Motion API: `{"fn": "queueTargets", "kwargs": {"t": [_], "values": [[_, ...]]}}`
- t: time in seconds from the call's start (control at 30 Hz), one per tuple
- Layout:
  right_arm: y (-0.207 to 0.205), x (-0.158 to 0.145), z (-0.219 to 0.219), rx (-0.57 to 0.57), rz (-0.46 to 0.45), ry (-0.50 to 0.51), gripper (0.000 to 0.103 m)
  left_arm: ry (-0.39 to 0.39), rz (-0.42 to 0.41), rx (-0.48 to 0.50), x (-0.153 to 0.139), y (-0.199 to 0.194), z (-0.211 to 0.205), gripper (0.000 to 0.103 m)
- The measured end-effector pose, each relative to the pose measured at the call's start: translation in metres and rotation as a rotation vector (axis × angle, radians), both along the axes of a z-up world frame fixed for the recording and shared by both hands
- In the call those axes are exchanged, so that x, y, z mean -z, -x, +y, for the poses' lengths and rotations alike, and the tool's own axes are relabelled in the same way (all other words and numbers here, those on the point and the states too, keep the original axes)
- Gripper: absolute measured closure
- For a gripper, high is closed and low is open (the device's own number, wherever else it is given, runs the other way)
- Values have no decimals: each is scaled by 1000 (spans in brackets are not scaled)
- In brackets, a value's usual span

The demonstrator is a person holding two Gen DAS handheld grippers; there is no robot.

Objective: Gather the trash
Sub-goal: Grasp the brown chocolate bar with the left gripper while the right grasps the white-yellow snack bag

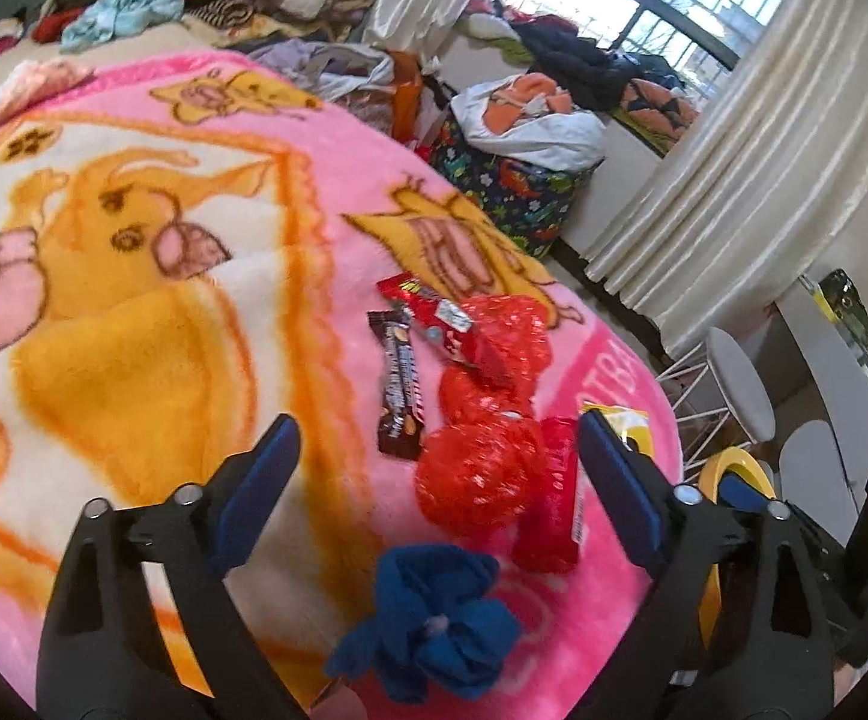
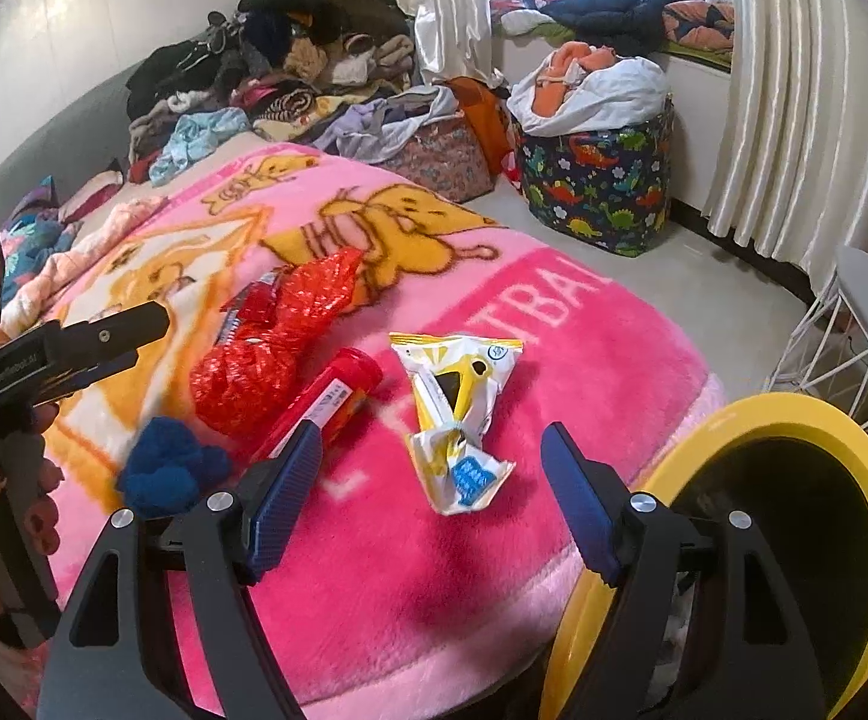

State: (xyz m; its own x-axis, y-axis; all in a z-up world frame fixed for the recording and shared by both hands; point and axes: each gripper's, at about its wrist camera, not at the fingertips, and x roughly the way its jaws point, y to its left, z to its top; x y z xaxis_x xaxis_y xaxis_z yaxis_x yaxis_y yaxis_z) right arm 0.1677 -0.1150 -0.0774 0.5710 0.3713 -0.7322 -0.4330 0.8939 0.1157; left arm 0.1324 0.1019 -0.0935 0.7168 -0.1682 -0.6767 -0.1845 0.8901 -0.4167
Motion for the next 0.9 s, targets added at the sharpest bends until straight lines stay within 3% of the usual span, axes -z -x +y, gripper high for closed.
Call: {"fn": "queueTargets", "kwargs": {"t": [0.17, 0.33, 0.7, 0.9], "values": [[-14, 12, 9, -15, 23, 50, 30, 34, 34, -7, 11, -16, 9, 43], [-28, 25, 15, -18, 56, 82, 35, 60, 75, -2, 23, -32, 13, 56], [-55, 54, 30, -14, 156, 158, 55, 110, 114, -13, 39, -44, 18, 57], [-50, 56, 28, 0, 166, 130, 67, 92, 139, -21, 44, -47, 18, 70]]}}
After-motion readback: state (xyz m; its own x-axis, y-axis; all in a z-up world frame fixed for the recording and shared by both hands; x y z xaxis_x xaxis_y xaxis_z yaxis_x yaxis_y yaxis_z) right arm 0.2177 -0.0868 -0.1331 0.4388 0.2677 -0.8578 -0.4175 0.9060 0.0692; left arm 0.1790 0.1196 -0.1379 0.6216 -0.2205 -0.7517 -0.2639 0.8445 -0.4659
